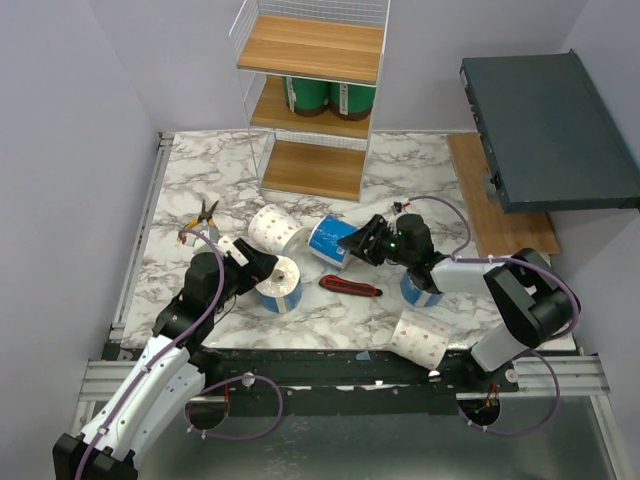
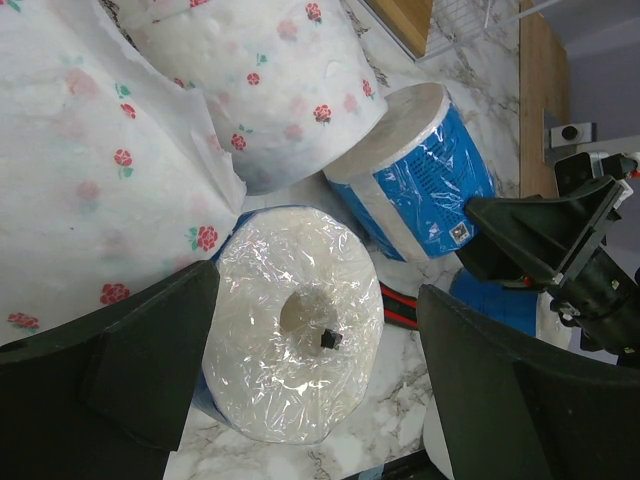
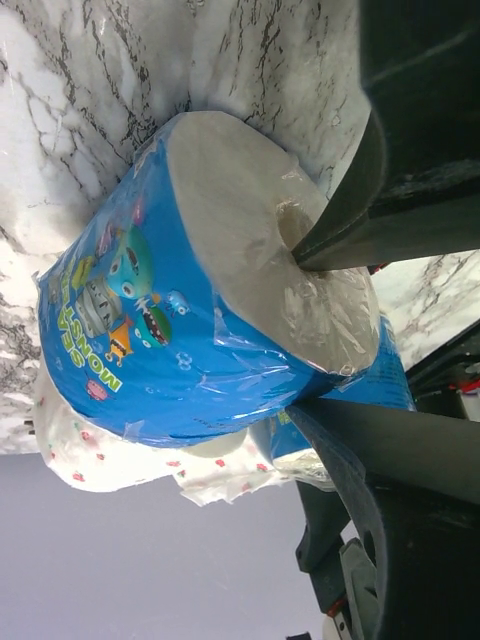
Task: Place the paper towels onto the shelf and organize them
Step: Adjust the paper towel at the center of the board.
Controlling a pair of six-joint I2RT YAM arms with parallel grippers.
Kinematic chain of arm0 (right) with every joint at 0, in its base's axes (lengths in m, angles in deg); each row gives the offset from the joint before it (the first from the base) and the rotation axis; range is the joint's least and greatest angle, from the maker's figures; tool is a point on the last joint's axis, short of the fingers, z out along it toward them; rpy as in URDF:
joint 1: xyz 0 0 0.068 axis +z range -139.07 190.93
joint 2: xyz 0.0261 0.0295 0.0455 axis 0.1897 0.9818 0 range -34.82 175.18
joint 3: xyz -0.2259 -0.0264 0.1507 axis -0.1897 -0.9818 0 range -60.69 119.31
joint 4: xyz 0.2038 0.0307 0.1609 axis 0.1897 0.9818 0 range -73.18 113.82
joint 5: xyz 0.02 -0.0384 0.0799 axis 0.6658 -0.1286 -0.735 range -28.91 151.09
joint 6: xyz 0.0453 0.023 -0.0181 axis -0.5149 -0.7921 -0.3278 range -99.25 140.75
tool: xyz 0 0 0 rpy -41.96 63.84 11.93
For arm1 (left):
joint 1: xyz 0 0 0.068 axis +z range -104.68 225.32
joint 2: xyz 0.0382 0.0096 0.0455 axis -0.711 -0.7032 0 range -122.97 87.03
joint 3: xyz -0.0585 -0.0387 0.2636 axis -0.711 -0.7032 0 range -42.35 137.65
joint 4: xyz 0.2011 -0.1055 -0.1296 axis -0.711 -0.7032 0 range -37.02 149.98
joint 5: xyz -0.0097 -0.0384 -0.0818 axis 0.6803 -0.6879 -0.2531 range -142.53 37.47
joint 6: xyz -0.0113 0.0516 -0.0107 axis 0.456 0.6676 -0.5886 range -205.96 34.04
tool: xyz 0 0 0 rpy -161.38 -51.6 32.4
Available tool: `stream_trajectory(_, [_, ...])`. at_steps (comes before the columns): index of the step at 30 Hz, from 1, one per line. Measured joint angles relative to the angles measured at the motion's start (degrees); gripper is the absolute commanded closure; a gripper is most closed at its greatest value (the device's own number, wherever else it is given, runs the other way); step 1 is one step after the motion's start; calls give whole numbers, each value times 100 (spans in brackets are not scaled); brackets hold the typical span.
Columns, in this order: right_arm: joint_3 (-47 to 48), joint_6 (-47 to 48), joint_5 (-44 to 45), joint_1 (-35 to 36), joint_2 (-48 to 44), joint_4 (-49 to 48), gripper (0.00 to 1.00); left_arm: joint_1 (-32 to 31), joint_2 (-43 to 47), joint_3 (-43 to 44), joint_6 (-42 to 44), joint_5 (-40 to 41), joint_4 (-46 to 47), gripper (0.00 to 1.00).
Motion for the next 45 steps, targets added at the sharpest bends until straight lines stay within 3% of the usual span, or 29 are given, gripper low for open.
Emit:
stream_trajectory(11, [-111,278,13,2,-101,-114,63,0,0,0,-9,0,0,10])
stream_trajectory(19, [-146,752,232,4,-857,680,64,0,0,0,-7,0,0,10])
stream_trajectory(25, [140,1423,678,7,-1757,2046,65,0,17,0,4,2,-2,10])
stream_trajectory(33, [1720,2732,1735,192,-2079,4325,65,0,-42,0,7,0,50,10])
stream_trajectory(41, [3486,3895,3115,970,-1224,6067,65,0,-105,0,7,-2,129,10])
stream_trajectory(45, [3805,4247,3622,1399,-616,6568,65,0,-116,0,7,-2,133,10])
